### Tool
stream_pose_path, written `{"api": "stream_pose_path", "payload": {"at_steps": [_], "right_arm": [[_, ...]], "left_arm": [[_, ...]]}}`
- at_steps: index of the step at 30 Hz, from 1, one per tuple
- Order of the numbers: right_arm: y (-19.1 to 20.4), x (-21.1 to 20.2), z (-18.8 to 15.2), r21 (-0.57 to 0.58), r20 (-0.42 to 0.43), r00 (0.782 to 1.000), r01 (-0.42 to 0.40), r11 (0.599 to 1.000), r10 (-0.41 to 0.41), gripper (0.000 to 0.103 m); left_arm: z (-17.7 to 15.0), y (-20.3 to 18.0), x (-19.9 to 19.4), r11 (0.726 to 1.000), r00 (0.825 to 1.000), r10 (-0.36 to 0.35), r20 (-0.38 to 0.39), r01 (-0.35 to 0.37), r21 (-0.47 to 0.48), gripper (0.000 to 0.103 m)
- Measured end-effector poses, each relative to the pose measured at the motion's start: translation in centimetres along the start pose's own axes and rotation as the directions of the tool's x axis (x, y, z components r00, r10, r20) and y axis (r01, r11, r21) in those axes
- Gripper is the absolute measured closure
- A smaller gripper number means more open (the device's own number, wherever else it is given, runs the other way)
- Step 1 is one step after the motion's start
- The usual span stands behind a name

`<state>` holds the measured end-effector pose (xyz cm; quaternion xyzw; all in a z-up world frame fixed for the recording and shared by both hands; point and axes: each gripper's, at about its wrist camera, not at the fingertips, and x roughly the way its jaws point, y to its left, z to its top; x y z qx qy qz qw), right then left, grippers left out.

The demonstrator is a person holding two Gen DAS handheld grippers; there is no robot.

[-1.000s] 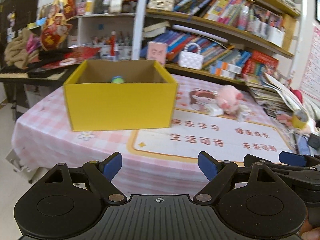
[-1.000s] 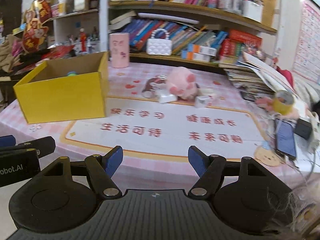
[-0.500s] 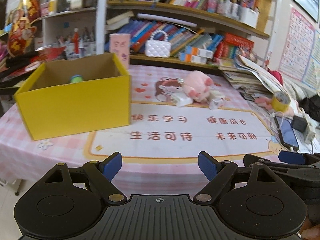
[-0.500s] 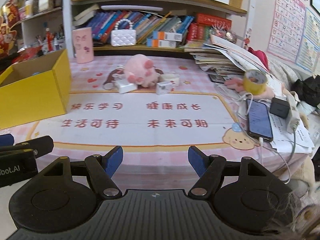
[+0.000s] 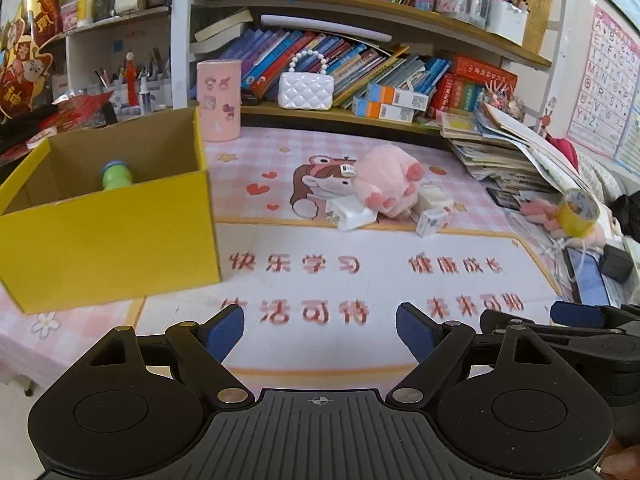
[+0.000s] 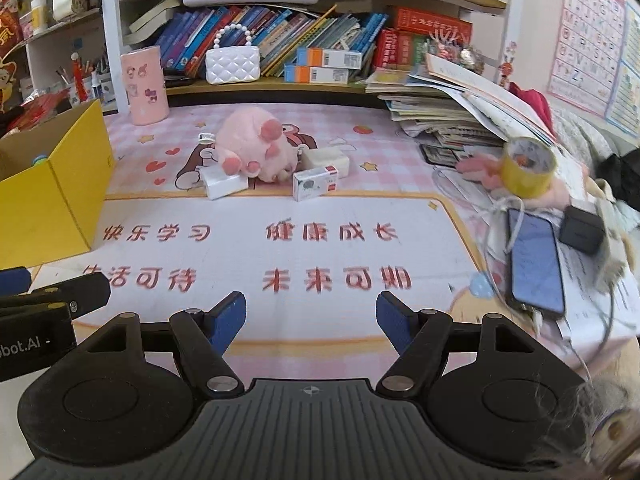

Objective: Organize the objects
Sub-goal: 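Withdraw both tools from the box back toward the remaining toys, then grasp the white charger with the left tool while the right tool grasps the white medicine box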

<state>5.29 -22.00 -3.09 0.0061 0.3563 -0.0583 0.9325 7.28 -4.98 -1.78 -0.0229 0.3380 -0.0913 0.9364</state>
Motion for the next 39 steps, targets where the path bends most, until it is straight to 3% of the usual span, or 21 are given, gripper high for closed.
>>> {"api": "stream_pose_path", "payload": {"at_steps": [14, 21, 31, 33, 39], "right_arm": [[-3.5, 8.9, 5.8, -0.08, -0.018, 0.995, -0.097, 0.992, 0.096, 0.033], [-3.6, 14.0, 7.4, -0.176, 0.005, 0.989, -0.143, 0.974, 0.146, 0.033], [-3.7, 19.4, 9.3, -0.201, -0.046, 0.976, -0.217, 0.955, 0.212, 0.034], [-3.9, 19.6, 9.4, -0.201, -0.045, 0.97, -0.243, 0.949, 0.239, 0.051], [-5.5, 18.1, 10.1, -0.147, -0.015, 0.973, -0.231, 0.962, 0.231, 0.051]], "left_arm": [[5.3, -2.3, 7.4, 0.991, 0.995, 0.1, -0.012, -0.101, -0.084, 0.018], [6.8, -2.7, 9.1, 0.98, 0.985, 0.168, -0.033, -0.171, -0.1, 0.018], [7.1, -3.0, 10.2, 0.968, 0.972, 0.224, -0.074, -0.231, -0.103, 0.018], [7.2, -3.1, 10.8, 0.967, 0.971, 0.223, -0.087, -0.231, -0.104, 0.018], [7.3, -4.5, 13.9, 0.974, 0.973, 0.205, -0.109, -0.214, -0.076, 0.018]]}}
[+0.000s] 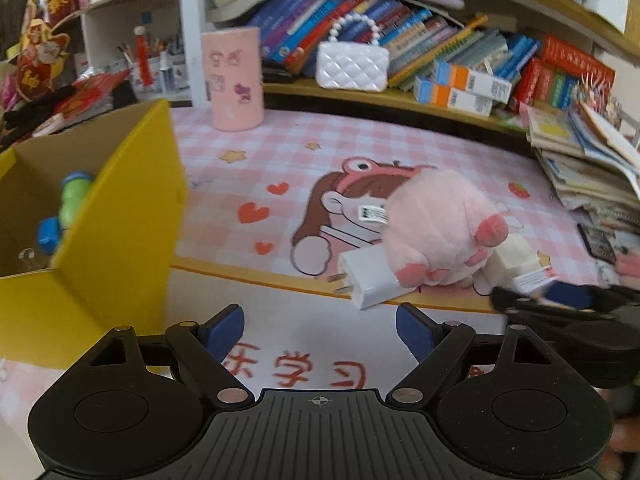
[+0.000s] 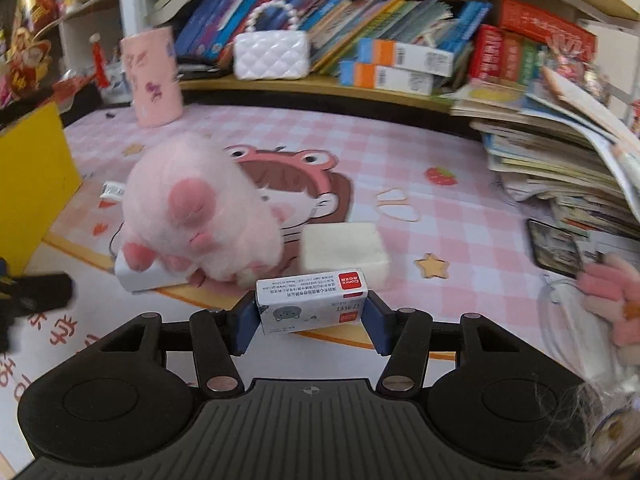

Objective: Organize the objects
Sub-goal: 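Grasp the white charger with the left tool while the right tool grasps the white medicine box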

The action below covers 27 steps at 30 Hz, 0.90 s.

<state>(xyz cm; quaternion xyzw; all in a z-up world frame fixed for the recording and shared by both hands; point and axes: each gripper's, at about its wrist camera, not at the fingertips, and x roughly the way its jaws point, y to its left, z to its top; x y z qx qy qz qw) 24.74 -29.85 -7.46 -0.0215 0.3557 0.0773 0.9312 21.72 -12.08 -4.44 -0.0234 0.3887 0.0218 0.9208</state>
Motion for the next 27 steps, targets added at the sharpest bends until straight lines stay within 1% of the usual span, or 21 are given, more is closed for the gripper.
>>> {"api": "stream_pose_path", "payload": {"at_steps": [4, 7, 11, 14, 16, 17, 18, 22, 27], "right_arm": [[-1.6, -1.0, -0.1, 0.067, -0.027, 0.999, 0.031, 0.997, -0.029, 0.051], [-2.6, -1.7, -0.4, 0.104, -0.041, 0.998, 0.047, 0.993, -0.043, 0.051], [-3.3, -2.9, -0.6, 0.126, -0.029, 0.998, 0.061, 0.99, -0.058, 0.051], [-3.7, -3.2, -0.9, 0.132, -0.041, 0.997, 0.078, 0.988, -0.073, 0.051], [-3.9, -3.4, -1.1, 0.139, -0.049, 0.996, 0.085, 0.987, -0.079, 0.051], [-3.9, -3.6, -1.3, 0.14, -0.051, 0.995, 0.09, 0.986, -0.084, 0.051], [-3.9, -3.7, -1.4, 0.14, -0.053, 0.995, 0.091, 0.986, -0.085, 0.051], [-3.5, -4.3, -1.8, 0.123, -0.052, 0.996, 0.083, 0.989, -0.077, 0.051], [-2.4, -4.6, -2.2, 0.111, -0.055, 0.997, 0.062, 0.992, -0.057, 0.051]], "left_arm": [[0.1, -1.8, 2.0, 0.999, 1.0, -0.018, -0.017, 0.019, 0.027, 0.018], [0.3, -3.5, 3.6, 0.998, 1.0, -0.001, -0.03, 0.003, 0.058, 0.018], [1.0, -4.5, 5.0, 0.999, 0.999, 0.014, -0.035, -0.013, 0.044, 0.018], [1.5, -4.7, 5.8, 0.999, 0.999, 0.019, -0.035, -0.018, 0.035, 0.019], [1.5, -4.8, 6.3, 0.998, 0.999, 0.039, -0.031, -0.037, 0.042, 0.022], [1.5, -4.8, 6.6, 0.998, 0.998, 0.049, -0.037, -0.047, 0.047, 0.029], [1.4, -4.7, 6.7, 0.998, 0.998, 0.05, -0.033, -0.049, 0.045, 0.032], [1.3, -4.1, 6.3, 0.998, 0.999, 0.029, -0.034, -0.027, 0.048, 0.033], [0.3, -2.0, 3.9, 1.0, 1.0, -0.002, -0.021, 0.002, -0.004, 0.033]]}}
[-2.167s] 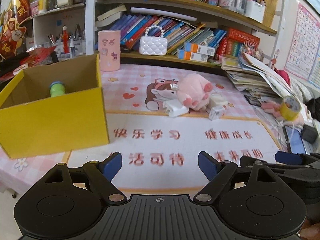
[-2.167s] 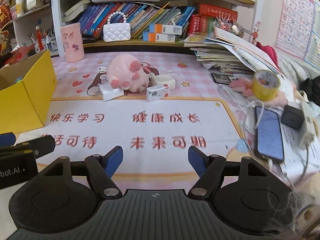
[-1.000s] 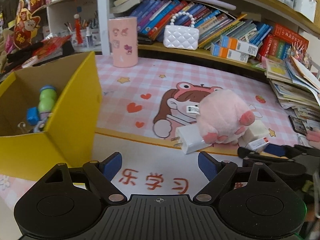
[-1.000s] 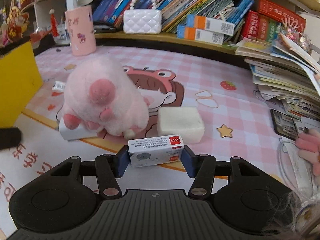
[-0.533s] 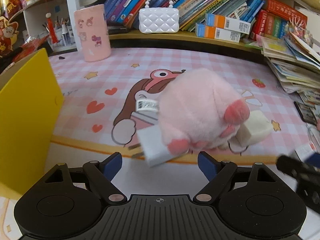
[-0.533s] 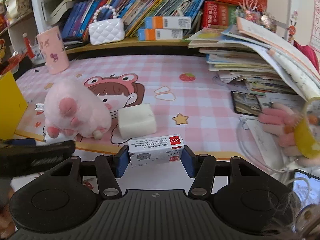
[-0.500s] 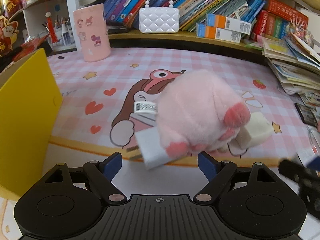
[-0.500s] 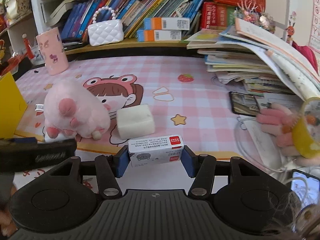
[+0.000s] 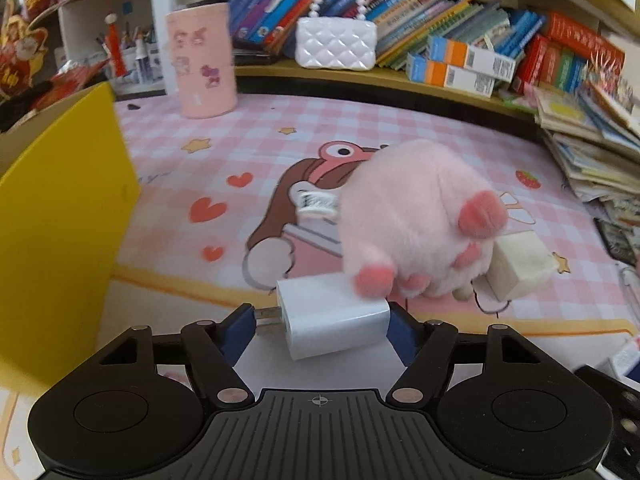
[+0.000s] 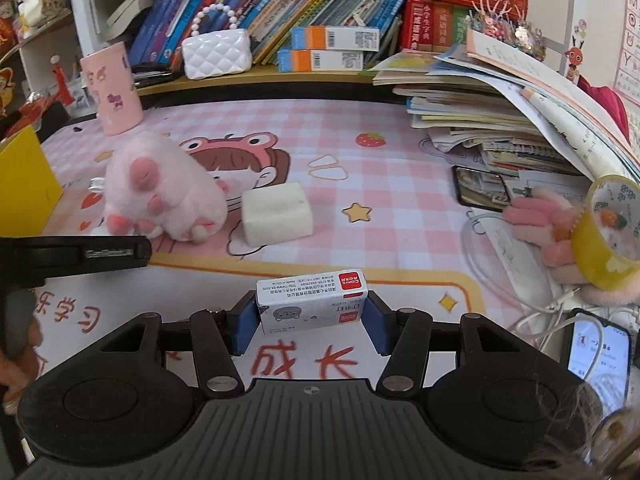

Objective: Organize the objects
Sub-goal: 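Grasp the white charger with the left tool while the right tool grasps the white medicine box, then carry the charger and medicine box with both tools over the yellow box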

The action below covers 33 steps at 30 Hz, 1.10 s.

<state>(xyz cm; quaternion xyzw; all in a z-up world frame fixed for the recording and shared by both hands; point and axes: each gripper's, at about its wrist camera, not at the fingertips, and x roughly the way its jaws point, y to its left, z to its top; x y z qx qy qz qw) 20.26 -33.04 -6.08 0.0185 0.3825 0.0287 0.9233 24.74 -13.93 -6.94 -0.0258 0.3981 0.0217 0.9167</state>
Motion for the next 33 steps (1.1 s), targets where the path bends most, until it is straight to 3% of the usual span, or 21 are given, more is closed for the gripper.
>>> {"api": "stream_pose_path", "payload": {"at_steps": [16, 33], "right_arm": [[7.3, -2.2, -2.0, -0.097, -0.024, 0.995, -0.098, 0.991, 0.096, 0.051], [16.8, -6.4, -5.2, -0.163, -0.015, 0.989, -0.15, 0.975, 0.15, 0.051]], "left_arm": [[-4.0, 6.7, -7.1, 0.997, 0.999, -0.02, 0.035, 0.022, -0.075, 0.033], [-7.8, 15.5, -13.4, 0.993, 0.996, 0.028, 0.084, -0.019, -0.114, 0.033]]}}
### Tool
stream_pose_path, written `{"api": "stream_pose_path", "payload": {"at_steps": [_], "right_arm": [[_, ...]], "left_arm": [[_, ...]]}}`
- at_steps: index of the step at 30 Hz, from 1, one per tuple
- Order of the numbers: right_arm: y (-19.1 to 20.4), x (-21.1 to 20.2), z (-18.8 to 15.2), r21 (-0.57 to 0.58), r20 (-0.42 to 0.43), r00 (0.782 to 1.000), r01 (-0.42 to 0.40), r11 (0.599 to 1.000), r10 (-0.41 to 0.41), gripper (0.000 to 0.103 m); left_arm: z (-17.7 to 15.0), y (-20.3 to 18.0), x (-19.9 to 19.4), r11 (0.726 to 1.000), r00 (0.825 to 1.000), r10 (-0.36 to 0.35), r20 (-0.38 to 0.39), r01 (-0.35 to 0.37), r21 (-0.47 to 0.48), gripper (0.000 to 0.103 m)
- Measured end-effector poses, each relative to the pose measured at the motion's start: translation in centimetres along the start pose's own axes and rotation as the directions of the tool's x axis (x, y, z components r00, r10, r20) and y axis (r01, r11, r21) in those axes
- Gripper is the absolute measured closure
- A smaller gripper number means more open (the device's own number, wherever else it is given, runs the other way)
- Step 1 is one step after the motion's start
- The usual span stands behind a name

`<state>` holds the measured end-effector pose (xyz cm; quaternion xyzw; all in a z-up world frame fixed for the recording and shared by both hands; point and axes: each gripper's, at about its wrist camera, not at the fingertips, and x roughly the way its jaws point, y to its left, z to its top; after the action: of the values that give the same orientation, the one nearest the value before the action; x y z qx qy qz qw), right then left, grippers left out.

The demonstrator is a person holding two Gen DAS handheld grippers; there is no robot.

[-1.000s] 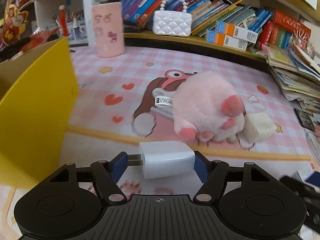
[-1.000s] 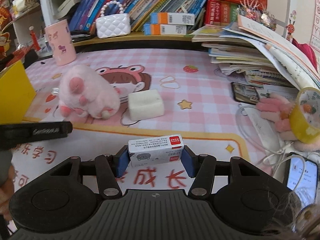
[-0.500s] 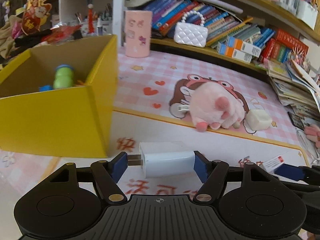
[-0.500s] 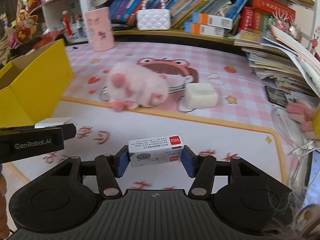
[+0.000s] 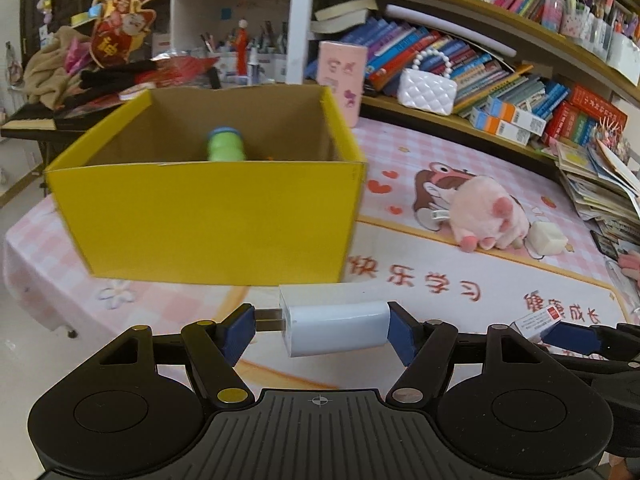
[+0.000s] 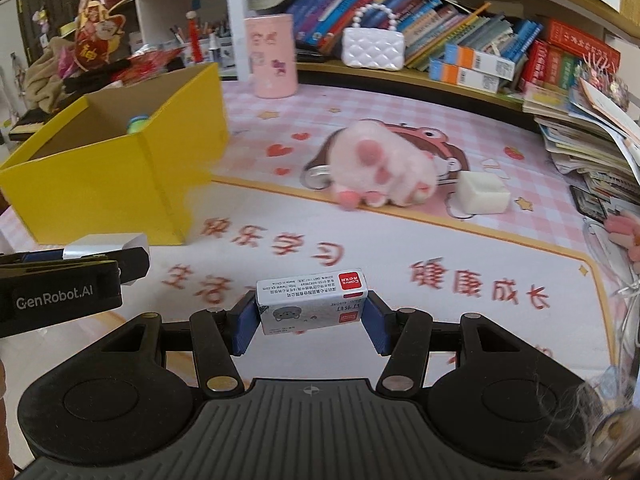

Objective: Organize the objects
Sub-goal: 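Carry the charger and medicine box with both tools over the yellow box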

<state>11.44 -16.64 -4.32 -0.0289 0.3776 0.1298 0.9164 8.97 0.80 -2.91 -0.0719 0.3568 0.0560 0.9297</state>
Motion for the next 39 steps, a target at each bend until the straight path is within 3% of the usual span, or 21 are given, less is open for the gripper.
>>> {"api": "stream_pose_path", "payload": {"at_steps": [13, 25, 30, 39], "right_arm": [[7.0, -2.2, -1.9, -0.028, 0.018, 1.0, -0.02, 0.999, 0.02, 0.051], [12.8, -3.9, -2.5, -0.038, 0.083, 0.995, -0.045, 0.998, 0.048, 0.051], [14.0, -4.6, -0.6, -0.063, 0.145, 0.988, -0.042, 0.997, 0.051, 0.051], [13.6, -3.7, 7.1, -0.069, 0.285, 0.956, -0.048, 0.996, 0.066, 0.051]], "left_arm": [[-1.5, 5.7, -3.7, 1.0, 0.999, 0.008, 0.033, -0.008, -0.003, 0.033], [-1.6, 10.2, -7.3, 1.0, 0.991, 0.015, 0.13, -0.017, 0.019, 0.033], [0.5, 11.8, -8.6, 1.0, 0.976, 0.0, 0.216, 0.0, -0.004, 0.033], [5.5, 12.1, -8.1, 1.0, 0.935, 0.024, 0.353, -0.017, -0.023, 0.033]]}}
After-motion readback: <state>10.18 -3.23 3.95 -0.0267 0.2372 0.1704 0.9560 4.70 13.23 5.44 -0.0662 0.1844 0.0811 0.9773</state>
